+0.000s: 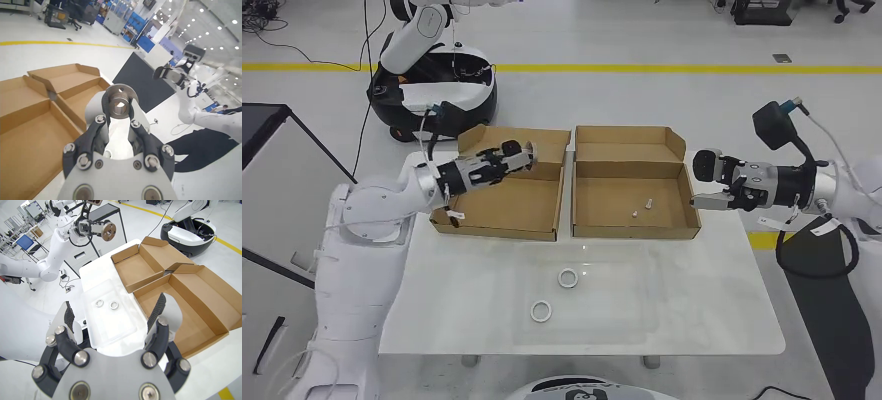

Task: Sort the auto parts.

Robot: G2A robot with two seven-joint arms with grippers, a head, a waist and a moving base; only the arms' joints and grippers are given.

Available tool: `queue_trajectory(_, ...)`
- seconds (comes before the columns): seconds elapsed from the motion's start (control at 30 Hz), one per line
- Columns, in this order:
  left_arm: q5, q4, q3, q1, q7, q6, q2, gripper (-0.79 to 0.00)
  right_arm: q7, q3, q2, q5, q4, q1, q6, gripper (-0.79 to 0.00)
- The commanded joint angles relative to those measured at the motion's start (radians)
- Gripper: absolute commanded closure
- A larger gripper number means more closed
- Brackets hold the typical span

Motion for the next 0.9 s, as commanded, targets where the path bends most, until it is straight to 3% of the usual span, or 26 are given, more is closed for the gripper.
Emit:
queue_trajectory(0.0, 0.061, 0.000, 0.008, -0.004, 0.000, 0.014, 0.003, 0.000, 0.000, 0.000, 0.000, 0.000, 0.000, 0.000, 0.000, -0.785)
queue_trajectory(0.3, 0.208, 0.051, 0.089, -0.089, 0.001, 0.045, 0.008, 0.000, 0.000, 0.000, 0.000, 0.000, 0.000, 0.000, 0.000, -0.785)
queue_trajectory(0.63, 0.328, 0.215, 0.214, -0.236, 0.003, 0.045, 0.000, 0.000, 0.000, 0.000, 0.000, 0.000, 0.000, 0.000, 0.000, -0.785)
queue_trajectory(0.87, 0.443, 0.322, 0.292, -0.293, -0.004, 0.026, -0.003, 0.000, 0.000, 0.000, 0.000, 0.000, 0.000, 0.000, 0.000, -0.785)
